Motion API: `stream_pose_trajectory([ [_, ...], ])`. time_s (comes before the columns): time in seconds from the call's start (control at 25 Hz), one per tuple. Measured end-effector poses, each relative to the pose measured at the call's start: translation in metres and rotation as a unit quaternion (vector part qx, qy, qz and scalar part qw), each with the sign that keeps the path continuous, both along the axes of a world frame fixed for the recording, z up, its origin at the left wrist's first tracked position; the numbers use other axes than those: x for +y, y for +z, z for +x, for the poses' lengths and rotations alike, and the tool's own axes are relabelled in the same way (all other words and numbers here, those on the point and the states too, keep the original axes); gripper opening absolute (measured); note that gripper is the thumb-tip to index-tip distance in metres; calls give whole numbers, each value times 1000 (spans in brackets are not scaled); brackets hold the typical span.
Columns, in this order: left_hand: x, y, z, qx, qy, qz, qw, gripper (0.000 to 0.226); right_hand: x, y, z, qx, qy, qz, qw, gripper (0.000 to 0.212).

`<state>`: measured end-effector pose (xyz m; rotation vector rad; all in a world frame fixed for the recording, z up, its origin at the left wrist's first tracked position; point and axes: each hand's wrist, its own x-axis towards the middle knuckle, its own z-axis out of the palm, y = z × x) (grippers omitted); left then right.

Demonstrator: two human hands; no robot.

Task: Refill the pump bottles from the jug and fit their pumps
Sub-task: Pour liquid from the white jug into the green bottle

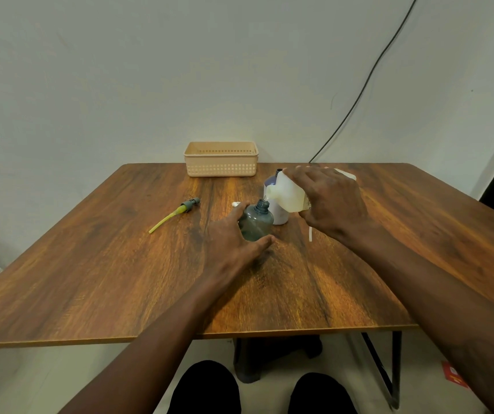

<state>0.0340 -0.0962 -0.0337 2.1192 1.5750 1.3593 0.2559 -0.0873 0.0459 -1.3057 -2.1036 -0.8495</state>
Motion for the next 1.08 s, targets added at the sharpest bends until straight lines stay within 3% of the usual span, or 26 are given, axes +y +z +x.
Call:
stream_pose_trajectory([
  [1.08, -2, 2, 0, -5, 2, 1, 1000, 95, 2, 2, -2, -4, -17, -32, 999, 86],
])
